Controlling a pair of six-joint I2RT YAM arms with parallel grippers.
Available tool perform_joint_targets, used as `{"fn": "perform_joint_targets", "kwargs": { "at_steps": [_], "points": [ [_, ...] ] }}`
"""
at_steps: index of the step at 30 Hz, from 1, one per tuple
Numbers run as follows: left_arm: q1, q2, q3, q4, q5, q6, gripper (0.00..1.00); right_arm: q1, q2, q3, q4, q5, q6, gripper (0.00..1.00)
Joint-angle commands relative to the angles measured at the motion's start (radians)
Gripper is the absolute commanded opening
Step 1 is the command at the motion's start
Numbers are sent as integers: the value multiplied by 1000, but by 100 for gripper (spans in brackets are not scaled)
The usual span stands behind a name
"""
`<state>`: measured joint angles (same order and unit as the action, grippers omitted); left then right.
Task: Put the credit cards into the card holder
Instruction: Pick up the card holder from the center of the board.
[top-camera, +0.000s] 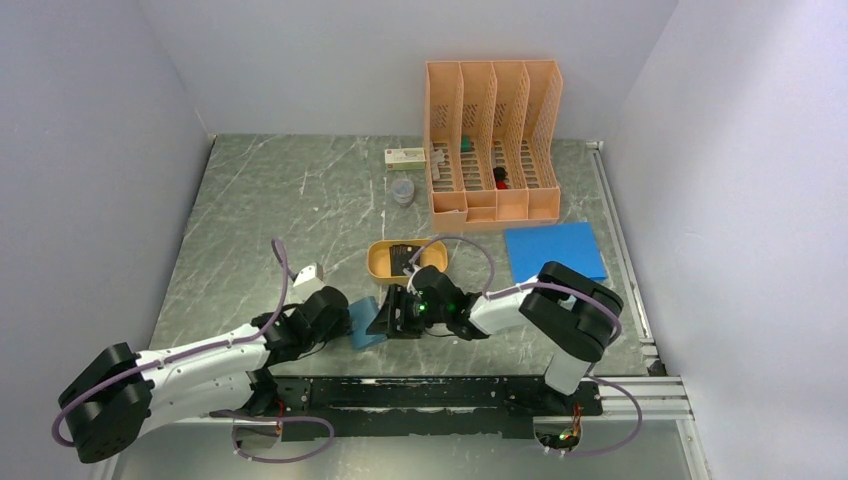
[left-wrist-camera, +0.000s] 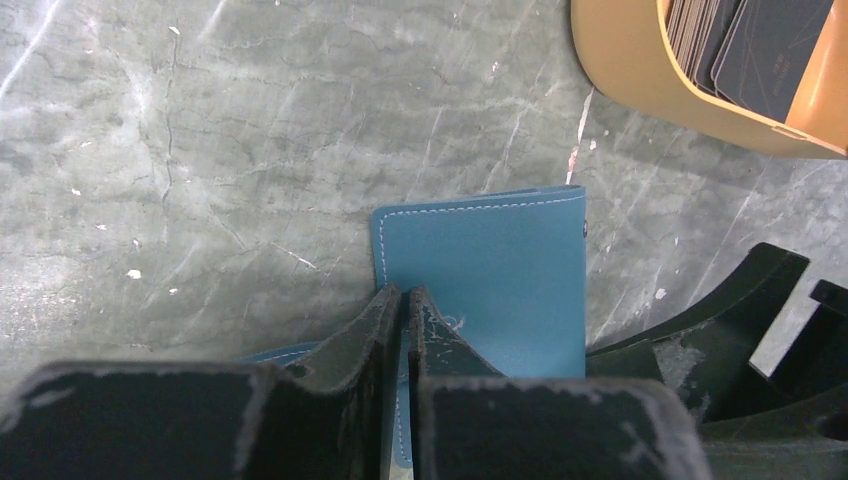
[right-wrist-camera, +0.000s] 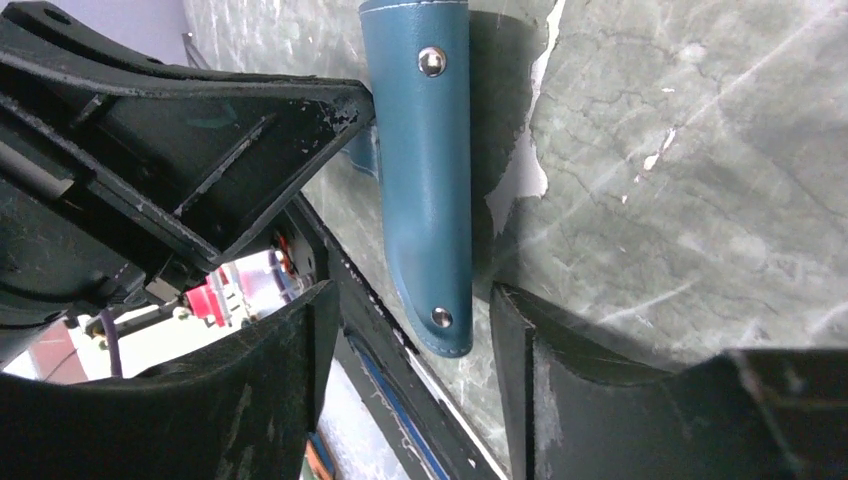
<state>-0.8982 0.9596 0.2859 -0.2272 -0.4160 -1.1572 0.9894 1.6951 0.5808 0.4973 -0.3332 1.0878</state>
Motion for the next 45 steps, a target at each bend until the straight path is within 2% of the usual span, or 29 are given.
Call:
{"fn": "perform_joint_targets", "kwargs": {
  "at_steps": [1,7,14,17,19,22,26,29,32,35,41,45],
  "points": [
    [4,46,-60,-94,27,3,11,-1,66,-20,81,1,44,58],
    [5,36,-65,-93,35,4,11,10,87,-11,127,21,59,48],
    [4,3,-67,-119,37,-10,10,32,54,-1,130,47,22,16],
    [5,-64,-30,-196,25,-13,11,45,-30,22,19,101,-54,0],
    [4,-137,34,-299,12,-6,20,62,-130,64,-121,163,-145,0],
    [5,-246,204,-426,-8,41,42,80,-271,143,-357,267,-300,0],
    [5,-297,464,-559,-76,115,63,84,-420,295,-647,440,-564,0],
    [4,-275,643,-563,-104,180,66,106,-470,430,-803,631,-737,0],
    [4,-234,787,-523,-104,225,68,147,-487,529,-857,836,-910,0],
    [4,-195,869,-430,-57,260,72,215,-484,575,-819,1068,-1090,0],
    [4,-117,861,-180,90,308,80,283,-465,513,-558,1400,-1474,0],
    [4,-96,847,-63,143,311,82,341,-485,326,-12,1523,-1957,0]
  ]
}}
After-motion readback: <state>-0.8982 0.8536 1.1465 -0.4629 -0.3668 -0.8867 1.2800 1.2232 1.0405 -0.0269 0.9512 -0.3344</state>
